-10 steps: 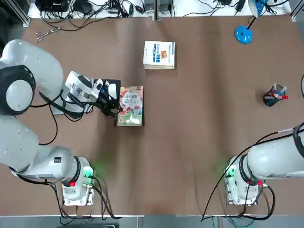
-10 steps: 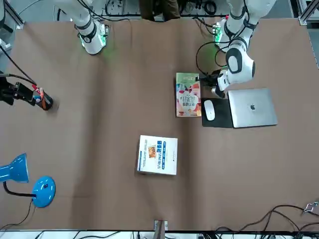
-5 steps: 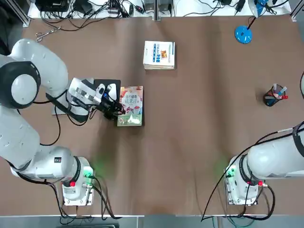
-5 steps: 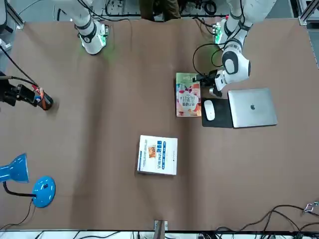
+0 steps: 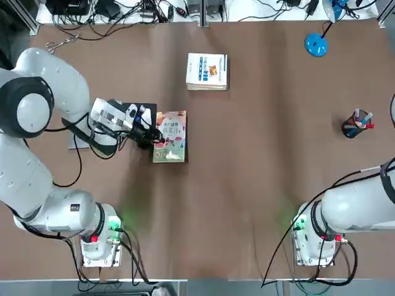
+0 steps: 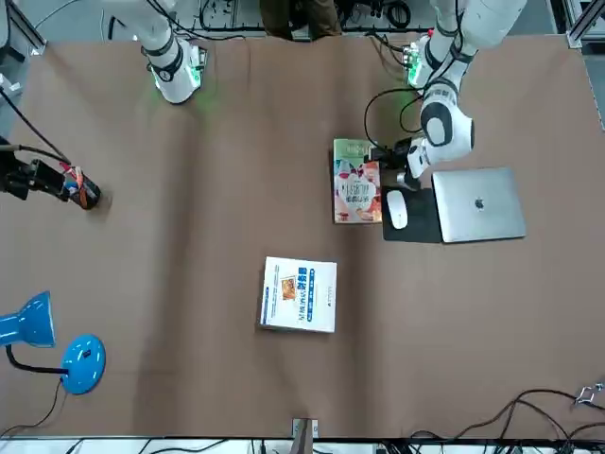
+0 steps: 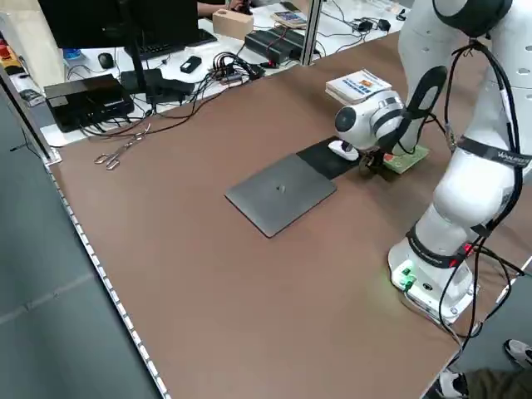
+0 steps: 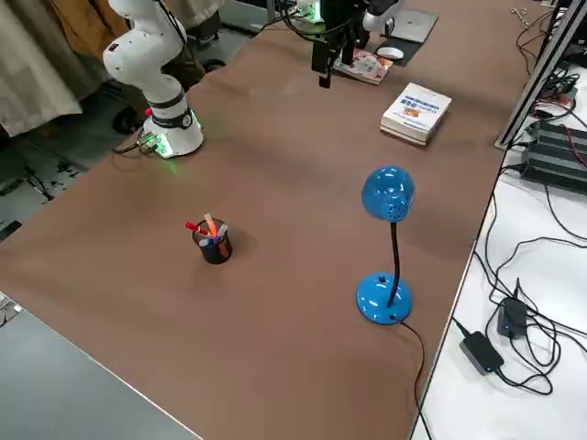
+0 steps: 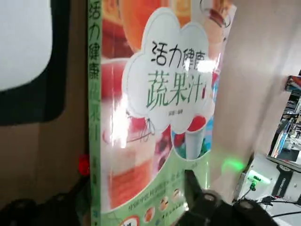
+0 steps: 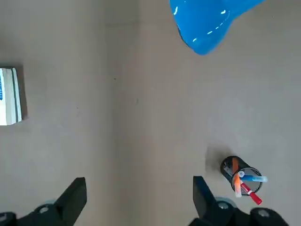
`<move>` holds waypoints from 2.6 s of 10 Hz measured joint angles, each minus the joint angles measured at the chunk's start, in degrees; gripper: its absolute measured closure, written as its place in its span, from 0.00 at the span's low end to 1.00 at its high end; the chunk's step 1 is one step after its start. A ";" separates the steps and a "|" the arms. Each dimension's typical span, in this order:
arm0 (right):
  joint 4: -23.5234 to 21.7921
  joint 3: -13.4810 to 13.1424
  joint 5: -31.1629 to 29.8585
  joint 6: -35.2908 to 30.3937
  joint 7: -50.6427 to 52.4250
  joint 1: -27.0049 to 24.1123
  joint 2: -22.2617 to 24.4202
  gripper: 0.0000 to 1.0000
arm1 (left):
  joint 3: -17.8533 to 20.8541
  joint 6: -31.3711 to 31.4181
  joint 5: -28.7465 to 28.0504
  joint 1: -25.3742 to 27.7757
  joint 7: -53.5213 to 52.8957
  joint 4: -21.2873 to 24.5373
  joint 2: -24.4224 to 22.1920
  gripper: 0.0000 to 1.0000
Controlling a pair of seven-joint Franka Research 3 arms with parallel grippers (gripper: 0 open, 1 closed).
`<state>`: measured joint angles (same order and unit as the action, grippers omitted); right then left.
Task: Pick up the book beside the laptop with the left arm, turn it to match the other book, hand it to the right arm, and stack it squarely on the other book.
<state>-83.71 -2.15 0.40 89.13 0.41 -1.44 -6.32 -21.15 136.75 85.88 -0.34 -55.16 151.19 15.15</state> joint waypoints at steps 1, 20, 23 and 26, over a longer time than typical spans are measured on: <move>-0.01 0.00 0.00 -0.01 0.00 -0.21 -0.01 0.00 | 0.00 0.06 0.08 0.00 -0.03 -0.30 0.14 0.36; -1.60 1.13 1.66 4.22 -0.88 12.11 -2.27 0.00 | 0.33 0.84 -14.60 2.76 -0.39 -24.92 -9.35 0.85; -1.60 1.20 1.68 6.72 -5.03 17.05 -4.21 0.00 | 0.33 -8.95 -21.08 5.01 1.99 -26.53 -10.31 0.85; -1.61 1.17 1.68 7.84 -5.77 19.05 -4.87 0.00 | 0.36 -20.10 -31.28 9.17 5.84 -31.85 -10.99 0.85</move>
<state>-85.32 -0.98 2.08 96.97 -5.36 17.61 -11.18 -20.79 116.65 54.60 8.84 -49.32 119.34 4.16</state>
